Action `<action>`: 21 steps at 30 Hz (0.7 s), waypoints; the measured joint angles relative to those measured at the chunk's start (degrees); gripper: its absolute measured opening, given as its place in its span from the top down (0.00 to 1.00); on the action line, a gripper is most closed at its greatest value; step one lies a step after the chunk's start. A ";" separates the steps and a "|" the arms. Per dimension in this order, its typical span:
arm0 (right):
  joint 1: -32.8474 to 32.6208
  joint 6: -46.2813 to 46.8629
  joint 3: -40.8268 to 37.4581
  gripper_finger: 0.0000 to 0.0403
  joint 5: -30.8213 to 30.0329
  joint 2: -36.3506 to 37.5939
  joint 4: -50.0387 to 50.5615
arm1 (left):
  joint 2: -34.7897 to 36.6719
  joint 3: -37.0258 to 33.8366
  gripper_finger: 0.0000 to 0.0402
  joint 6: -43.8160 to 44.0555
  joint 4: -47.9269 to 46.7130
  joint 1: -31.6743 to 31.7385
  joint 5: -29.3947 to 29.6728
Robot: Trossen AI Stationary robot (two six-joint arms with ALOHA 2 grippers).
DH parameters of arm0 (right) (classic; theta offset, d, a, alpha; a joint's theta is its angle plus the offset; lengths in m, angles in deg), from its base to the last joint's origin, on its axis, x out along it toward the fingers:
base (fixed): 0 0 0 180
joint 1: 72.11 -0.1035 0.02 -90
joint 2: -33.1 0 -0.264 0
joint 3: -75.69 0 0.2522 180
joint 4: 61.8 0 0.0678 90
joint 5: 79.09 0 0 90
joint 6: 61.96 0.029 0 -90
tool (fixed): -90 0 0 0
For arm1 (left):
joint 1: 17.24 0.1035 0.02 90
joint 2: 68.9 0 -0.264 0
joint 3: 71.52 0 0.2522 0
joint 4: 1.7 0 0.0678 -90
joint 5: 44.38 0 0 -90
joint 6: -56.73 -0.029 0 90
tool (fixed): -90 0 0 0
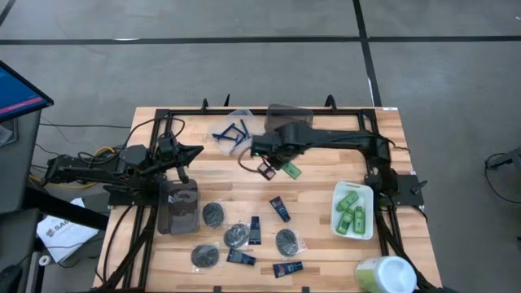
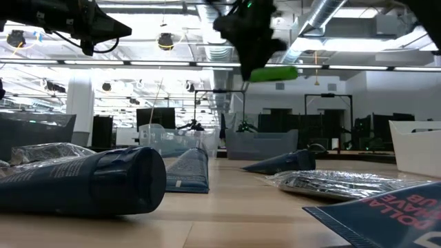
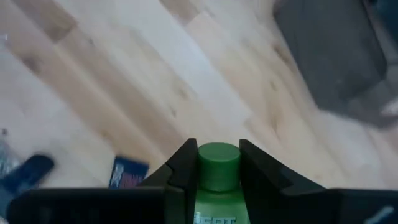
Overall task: Pick & Place Travel size toiletries
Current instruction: Put the green shampoo into the white bin
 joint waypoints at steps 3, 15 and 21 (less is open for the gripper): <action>-2.40 5.40 -4.52 0.80 -0.69 4.05 1.75 | 0.00 0.00 1.00 0.00 -0.01 -0.01 0.00; -15.20 45.73 -35.34 0.80 -0.98 25.44 3.74 | 0.00 0.00 1.00 -0.02 -0.07 -0.01 0.00; -22.46 63.54 -45.73 0.80 -1.05 32.26 4.00 | 0.00 0.00 1.00 -0.02 -0.07 -0.01 0.00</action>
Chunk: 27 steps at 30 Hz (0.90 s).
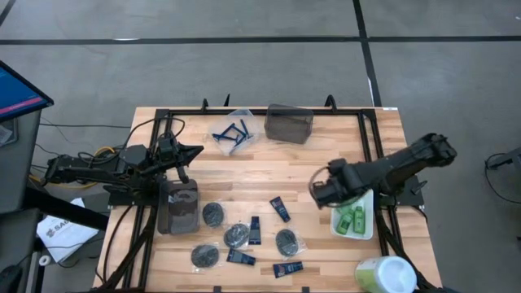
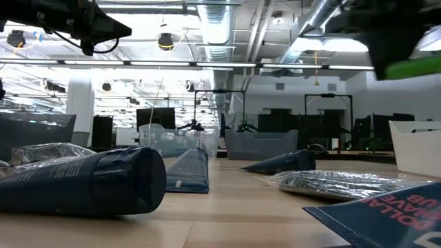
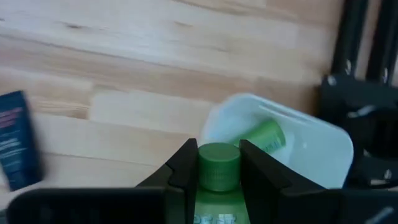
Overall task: Pick & Place Travel size toiletries
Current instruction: Put the green shampoo into the white bin
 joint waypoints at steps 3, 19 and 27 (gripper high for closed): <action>-3.10 6.59 -3.92 0.80 0.06 2.25 -0.16 | 0.00 0.00 1.00 0.00 0.00 0.01 0.02; -8.29 19.30 -14.07 0.76 1.71 1.67 -6.35 | 0.00 0.00 1.00 0.00 -0.01 0.01 0.02; -8.31 19.42 -14.26 0.76 2.73 -1.00 -7.83 | 0.00 0.00 1.00 0.00 -0.02 -0.01 0.02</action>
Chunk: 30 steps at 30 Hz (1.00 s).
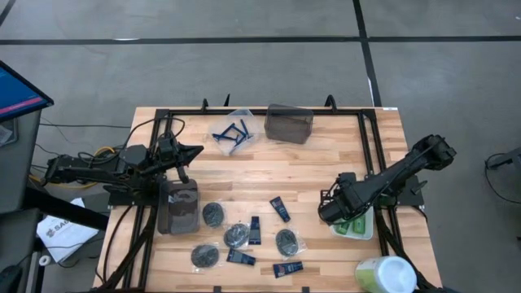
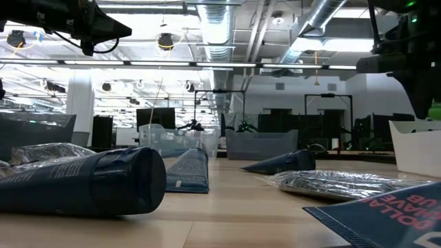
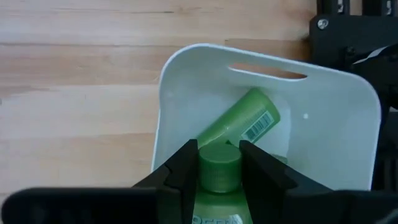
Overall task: Pick & Place Travel size toiletries
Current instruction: Put the green shampoo into the white bin, then put the blue shave cream into the top black bin
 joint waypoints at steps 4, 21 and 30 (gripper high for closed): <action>0.13 0.02 0.00 0.74 0.00 0.09 0.14 | 0.00 0.00 1.00 0.00 -0.01 0.01 0.00; 2.05 -8.90 4.80 0.50 0.38 0.26 3.62 | -0.01 0.00 0.86 0.02 1.25 0.00 -5.21; 8.85 -28.88 18.26 0.47 -2.83 0.31 7.90 | 0.00 0.00 0.61 4.73 1.83 0.00 -11.30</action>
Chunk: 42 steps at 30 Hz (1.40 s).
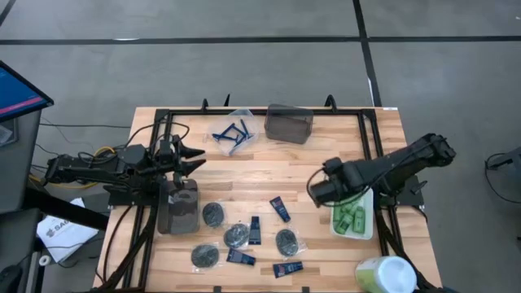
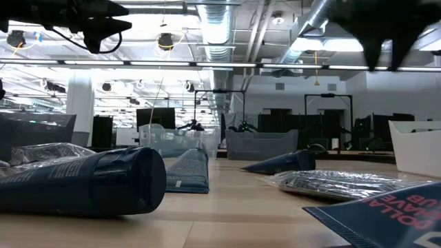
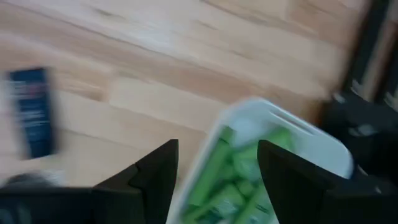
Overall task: Pick & Place Travel size toiletries
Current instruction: Put the blue shave cream into the top black bin
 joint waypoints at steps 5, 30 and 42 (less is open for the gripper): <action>5.25 -15.17 2.07 0.48 -0.22 -0.17 -12.13 | 1.54 0.00 0.54 0.43 0.08 0.00 0.06; 8.68 -43.19 16.84 0.37 15.20 -28.65 -24.87 | 8.22 0.00 0.52 0.45 0.42 0.00 3.02; 7.03 -39.91 16.10 0.37 19.80 -32.10 -22.56 | 8.22 0.00 0.52 1.70 0.42 0.00 2.76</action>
